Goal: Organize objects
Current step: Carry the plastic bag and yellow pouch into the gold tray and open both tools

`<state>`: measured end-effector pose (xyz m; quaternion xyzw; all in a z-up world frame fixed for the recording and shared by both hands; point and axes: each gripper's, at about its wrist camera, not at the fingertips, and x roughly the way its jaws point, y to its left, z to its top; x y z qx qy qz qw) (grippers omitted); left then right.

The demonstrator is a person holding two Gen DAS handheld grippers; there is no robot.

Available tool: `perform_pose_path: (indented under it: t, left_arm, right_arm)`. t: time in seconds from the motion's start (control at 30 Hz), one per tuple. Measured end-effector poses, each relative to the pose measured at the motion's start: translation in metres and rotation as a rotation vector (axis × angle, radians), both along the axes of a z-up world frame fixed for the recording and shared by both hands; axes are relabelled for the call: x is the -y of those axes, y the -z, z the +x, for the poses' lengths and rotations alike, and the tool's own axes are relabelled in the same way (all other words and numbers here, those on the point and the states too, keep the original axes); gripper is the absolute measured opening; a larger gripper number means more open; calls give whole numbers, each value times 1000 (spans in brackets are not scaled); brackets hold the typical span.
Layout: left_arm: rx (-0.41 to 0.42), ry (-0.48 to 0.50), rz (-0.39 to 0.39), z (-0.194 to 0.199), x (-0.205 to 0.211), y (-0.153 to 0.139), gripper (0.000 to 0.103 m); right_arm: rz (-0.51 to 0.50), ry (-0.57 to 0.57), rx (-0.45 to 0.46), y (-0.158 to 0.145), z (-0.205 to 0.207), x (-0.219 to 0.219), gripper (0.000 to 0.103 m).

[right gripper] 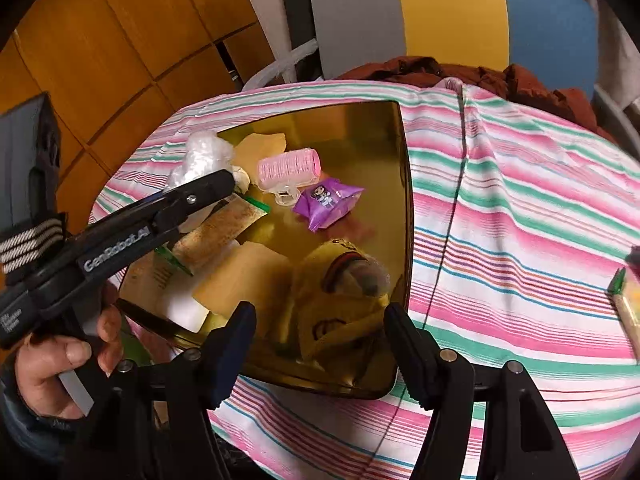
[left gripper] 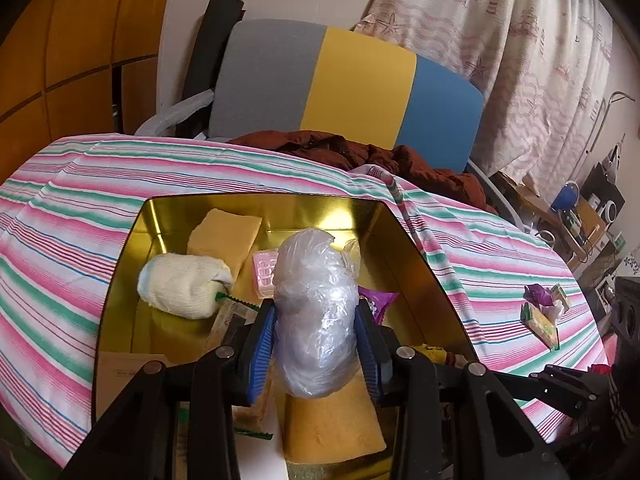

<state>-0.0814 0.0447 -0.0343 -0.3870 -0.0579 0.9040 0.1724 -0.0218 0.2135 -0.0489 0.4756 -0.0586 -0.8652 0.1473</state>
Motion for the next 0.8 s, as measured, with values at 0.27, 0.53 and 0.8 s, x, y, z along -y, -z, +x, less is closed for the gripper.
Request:
perform_pose_path:
  t: [0.27,0.53,0.8]
  left_arm:
    - [31,9,9,-6,-4,6,48]
    - [2,-27,-42,11,2,6,48]
    - [-41,-60,-106,28,6,-3,48]
  right_arm:
    - [130,71,-231,-19,21,3,103]
    - [230,108,-263,-15,25,6,103]
    - [255,94,-288,-13,31,12,102]
